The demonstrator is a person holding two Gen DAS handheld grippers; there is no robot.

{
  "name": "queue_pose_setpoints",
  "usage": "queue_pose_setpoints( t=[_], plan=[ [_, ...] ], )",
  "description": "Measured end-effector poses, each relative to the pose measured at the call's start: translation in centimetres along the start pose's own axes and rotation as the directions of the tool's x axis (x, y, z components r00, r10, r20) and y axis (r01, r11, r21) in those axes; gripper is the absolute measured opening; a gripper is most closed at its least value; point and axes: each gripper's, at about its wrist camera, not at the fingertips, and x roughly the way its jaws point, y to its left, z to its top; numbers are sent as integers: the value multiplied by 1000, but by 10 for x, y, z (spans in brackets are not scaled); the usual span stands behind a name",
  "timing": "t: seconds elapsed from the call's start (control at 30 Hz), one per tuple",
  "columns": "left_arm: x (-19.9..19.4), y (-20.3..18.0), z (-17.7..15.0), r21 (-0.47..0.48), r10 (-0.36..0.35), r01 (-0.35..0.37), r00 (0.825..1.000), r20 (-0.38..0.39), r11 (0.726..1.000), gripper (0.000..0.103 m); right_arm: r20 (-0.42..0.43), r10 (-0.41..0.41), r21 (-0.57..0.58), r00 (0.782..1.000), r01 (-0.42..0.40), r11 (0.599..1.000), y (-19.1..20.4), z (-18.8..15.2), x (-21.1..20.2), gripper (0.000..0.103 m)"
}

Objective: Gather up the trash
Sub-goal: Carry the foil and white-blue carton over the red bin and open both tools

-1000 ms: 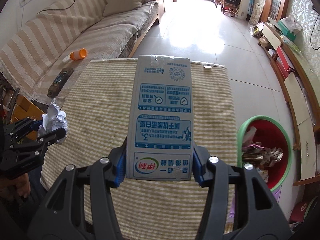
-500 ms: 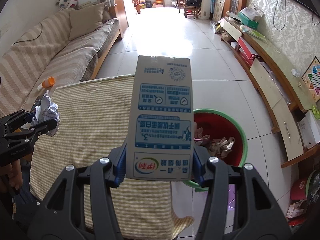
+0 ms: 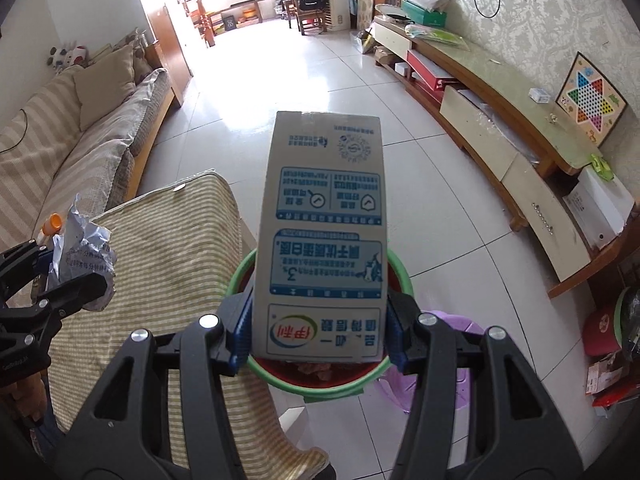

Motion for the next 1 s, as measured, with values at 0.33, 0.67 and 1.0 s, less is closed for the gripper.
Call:
queue_pose_setpoints(
  t=[0.33,0.67,1.0],
  plan=[
    [33,-21,18,-2,-47,47,999,-26,999,43,-7,-11,46,1000,11,999,-19,-4,3,51],
    [54,-31,26,0,-73,73,996,-48,997,43,-6,-13,57,1000,13,998,-22,-4,3,51],
    [78,-34,29,-30,-108,106,990,-85,994,44,-21,-19,76,1000,21,997,-23,-3,6,51]
  ],
)
